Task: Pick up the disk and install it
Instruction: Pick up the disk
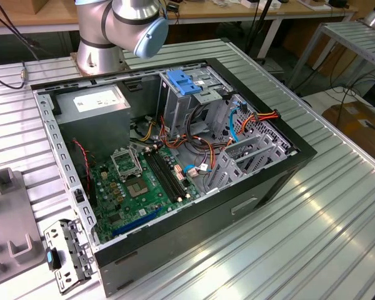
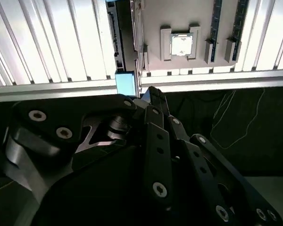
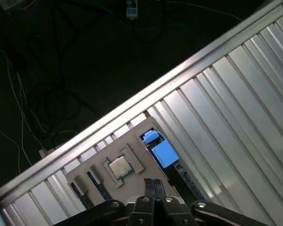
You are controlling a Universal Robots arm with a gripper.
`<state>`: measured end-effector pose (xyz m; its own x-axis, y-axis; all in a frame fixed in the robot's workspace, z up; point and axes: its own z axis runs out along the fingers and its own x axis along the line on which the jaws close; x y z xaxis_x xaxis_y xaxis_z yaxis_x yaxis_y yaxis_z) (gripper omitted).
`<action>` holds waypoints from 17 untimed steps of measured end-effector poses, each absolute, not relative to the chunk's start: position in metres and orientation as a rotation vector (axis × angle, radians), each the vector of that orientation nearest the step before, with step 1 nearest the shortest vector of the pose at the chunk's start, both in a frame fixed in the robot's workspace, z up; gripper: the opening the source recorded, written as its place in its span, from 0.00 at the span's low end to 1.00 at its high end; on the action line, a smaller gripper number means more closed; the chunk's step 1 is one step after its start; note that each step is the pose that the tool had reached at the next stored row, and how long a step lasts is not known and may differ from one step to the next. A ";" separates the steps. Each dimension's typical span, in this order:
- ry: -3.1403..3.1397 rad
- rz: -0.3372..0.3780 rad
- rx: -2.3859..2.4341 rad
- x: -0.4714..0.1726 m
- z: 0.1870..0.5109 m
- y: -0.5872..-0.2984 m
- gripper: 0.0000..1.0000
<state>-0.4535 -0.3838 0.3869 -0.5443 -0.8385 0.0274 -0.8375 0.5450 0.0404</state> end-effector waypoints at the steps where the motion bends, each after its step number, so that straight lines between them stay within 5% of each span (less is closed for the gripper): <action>1: -2.710 -0.034 1.501 -0.453 0.387 -0.384 0.11; 17: -2.402 -0.022 1.951 -0.453 0.386 -0.384 0.11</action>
